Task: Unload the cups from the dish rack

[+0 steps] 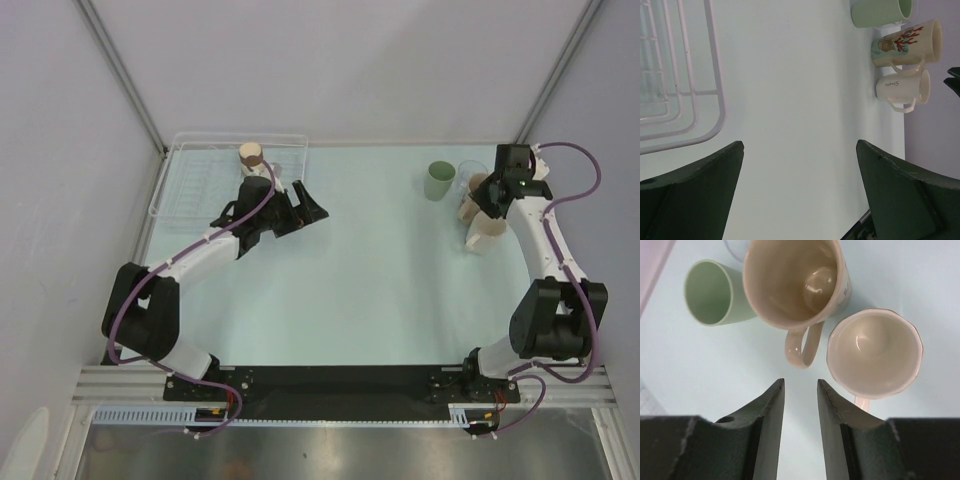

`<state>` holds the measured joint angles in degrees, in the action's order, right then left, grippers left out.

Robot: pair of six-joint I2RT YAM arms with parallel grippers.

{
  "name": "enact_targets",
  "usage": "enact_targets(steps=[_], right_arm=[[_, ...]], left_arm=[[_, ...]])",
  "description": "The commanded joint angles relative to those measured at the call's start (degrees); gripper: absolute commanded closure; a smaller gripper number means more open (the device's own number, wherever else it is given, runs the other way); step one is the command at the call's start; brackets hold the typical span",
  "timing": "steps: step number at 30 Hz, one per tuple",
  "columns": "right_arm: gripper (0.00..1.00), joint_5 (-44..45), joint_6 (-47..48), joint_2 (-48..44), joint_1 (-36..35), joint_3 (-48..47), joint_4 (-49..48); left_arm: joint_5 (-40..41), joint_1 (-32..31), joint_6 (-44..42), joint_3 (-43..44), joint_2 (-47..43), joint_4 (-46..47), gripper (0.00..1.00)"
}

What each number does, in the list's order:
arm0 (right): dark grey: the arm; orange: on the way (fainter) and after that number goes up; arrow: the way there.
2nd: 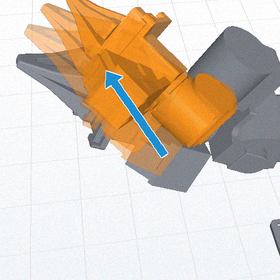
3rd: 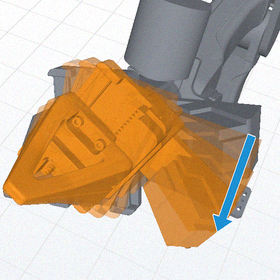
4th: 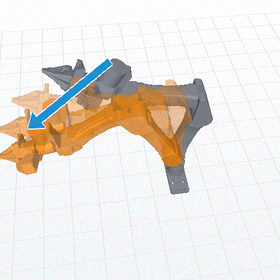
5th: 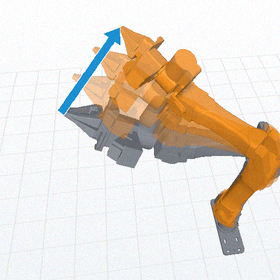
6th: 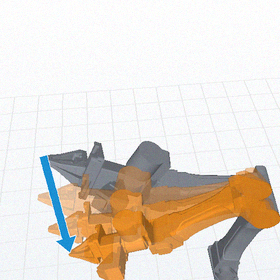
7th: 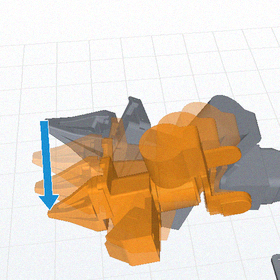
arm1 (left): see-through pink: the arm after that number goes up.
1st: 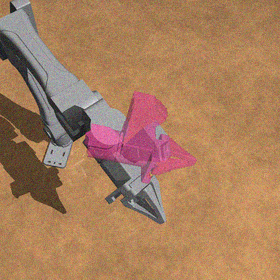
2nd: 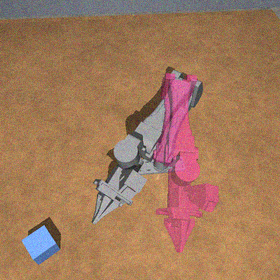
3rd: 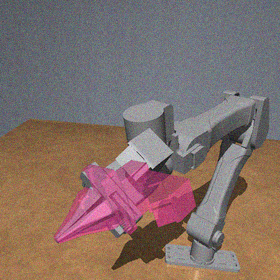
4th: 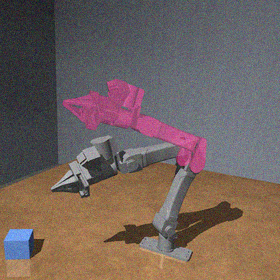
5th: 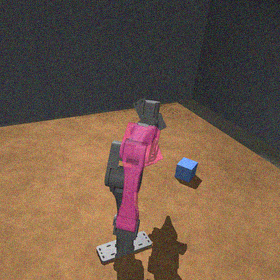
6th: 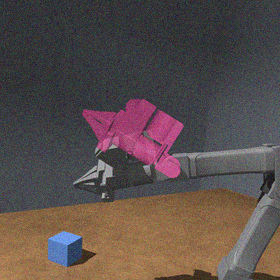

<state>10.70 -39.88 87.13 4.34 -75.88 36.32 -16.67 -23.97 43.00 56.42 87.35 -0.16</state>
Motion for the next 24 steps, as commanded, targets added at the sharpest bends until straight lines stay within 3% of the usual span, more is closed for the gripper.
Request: enact_targets(steps=[1,7,14,18,20,24], right_arm=[[0.63,-1.55,-0.38,-7.66,-2.13,-0.86,-0.36],[0.59,-10.17,0.59,-14.80,-10.48,0.12,-9.42],[0.56,-13.33,0.94,-15.50,-25.42,0.46,-13.02],[0.53,-12.81,1.38,-15.42,-34.63,1.52,-14.17],[0.46,-12.37,1.56,-15.15,-37.46,1.87,-14.52],[0.39,-13.07,2.43,-14.10,-41.07,1.52,-14.34]], left_arm=[[2.85,-0.56,-1.78,3.34,-1.04,0.08,0.00],[20.49,0.67,-8.89,14.05,-2.19,-11.16,0.00],[35.52,5.68,-16.80,43.36,11.51,-28.90,0.00],[39.51,8.05,-18.66,57.98,24.32,-35.33,0.00],[40.22,8.84,-19.53,66.39,29.17,-38.75,0.00],[40.31,9.90,-20.94,72.34,36.92,-40.01,0.00]])
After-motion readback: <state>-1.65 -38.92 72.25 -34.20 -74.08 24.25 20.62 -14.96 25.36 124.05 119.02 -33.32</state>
